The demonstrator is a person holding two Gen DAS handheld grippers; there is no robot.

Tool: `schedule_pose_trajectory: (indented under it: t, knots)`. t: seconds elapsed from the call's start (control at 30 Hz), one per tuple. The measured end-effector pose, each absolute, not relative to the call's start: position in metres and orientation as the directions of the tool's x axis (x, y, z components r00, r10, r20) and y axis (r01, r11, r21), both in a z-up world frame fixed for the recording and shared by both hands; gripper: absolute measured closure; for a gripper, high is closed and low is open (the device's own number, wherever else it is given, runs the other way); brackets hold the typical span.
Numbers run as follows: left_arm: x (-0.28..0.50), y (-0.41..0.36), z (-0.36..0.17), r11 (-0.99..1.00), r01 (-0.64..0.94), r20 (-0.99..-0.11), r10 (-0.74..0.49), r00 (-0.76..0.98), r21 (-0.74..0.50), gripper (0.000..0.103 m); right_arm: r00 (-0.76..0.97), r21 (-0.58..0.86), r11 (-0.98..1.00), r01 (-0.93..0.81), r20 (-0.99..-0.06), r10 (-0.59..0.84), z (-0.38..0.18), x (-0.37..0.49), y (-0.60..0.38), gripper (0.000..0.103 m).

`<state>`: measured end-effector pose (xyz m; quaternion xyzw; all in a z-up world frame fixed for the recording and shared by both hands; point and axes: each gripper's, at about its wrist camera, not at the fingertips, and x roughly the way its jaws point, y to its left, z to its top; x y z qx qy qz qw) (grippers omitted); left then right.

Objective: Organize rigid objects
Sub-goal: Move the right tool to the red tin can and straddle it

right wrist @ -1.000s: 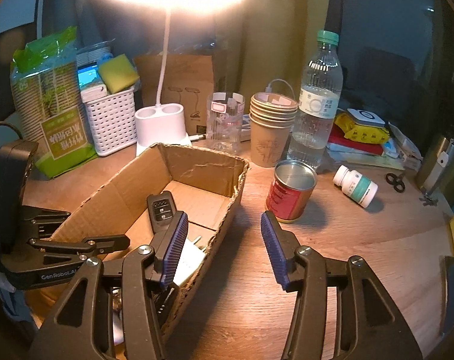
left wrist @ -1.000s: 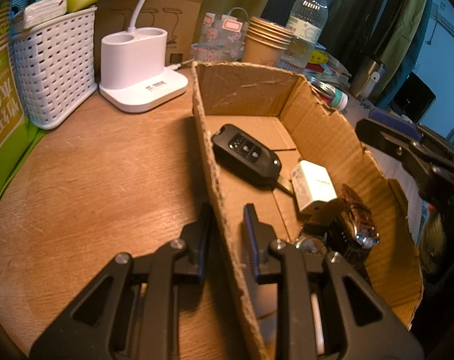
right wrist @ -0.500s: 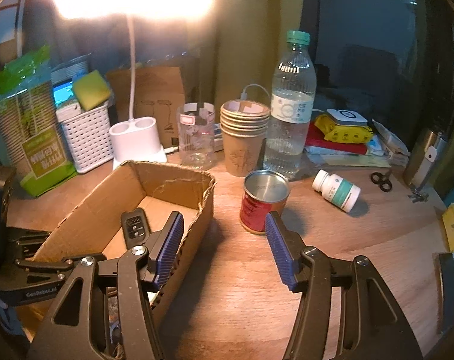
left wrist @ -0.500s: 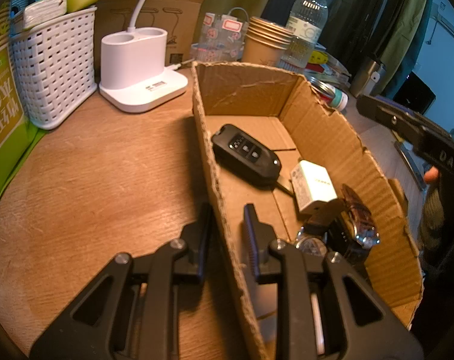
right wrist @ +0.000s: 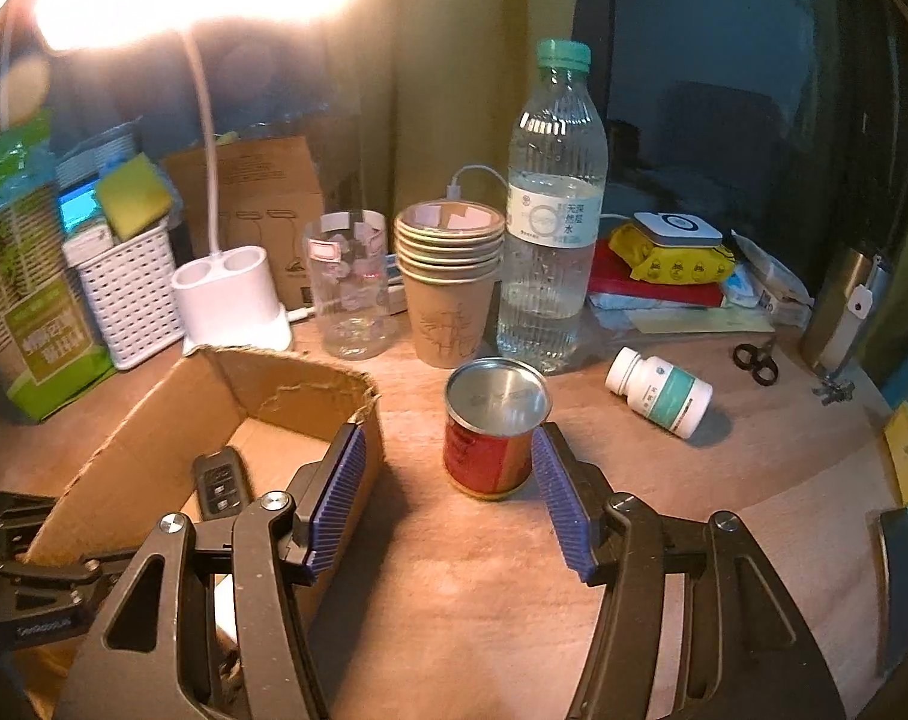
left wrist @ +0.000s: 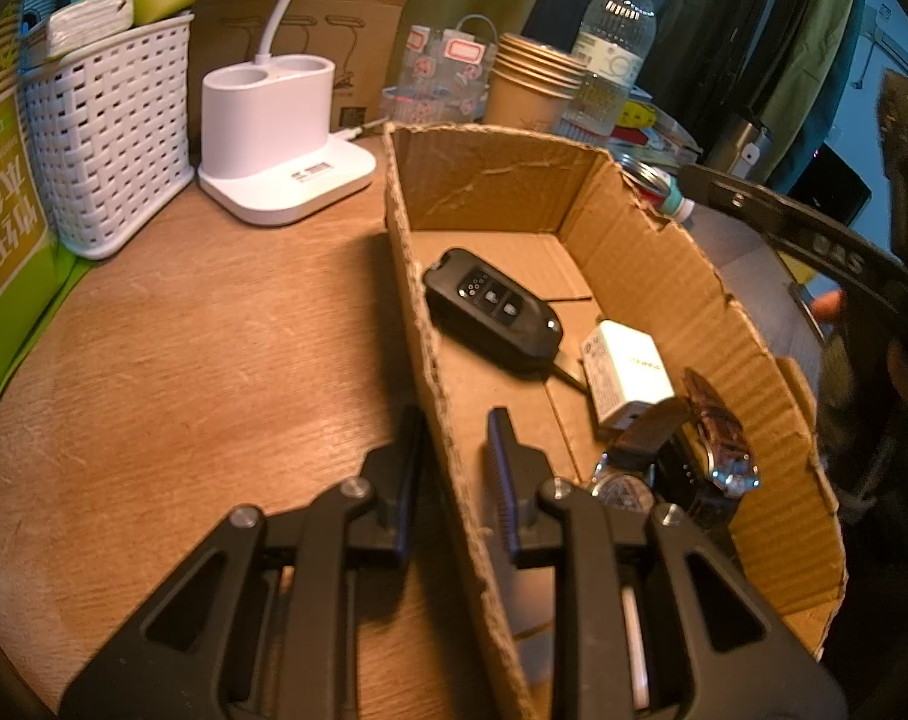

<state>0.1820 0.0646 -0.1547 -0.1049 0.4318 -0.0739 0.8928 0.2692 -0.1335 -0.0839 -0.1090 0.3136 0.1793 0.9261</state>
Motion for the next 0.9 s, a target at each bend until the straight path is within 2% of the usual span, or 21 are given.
schedule_pose_trajectory:
  t: [0.3, 0.9]
  knots:
    - [0.182, 0.065, -0.155, 0.967, 0.041, -0.756, -0.223, 0.616, -0.251, 0.080, 0.724, -0.053, 0.926, -0.375, -0.640, 0.257, -0.093, 0.298, -0.138, 0.042]
    - [0.182, 0.065, -0.155, 0.967, 0.041, -0.756, -0.223, 0.616, -0.252, 0.080, 0.711, -0.105, 0.923, -0.371, -0.671, 0.210, -0.110, 0.329, -0.125, 0.038]
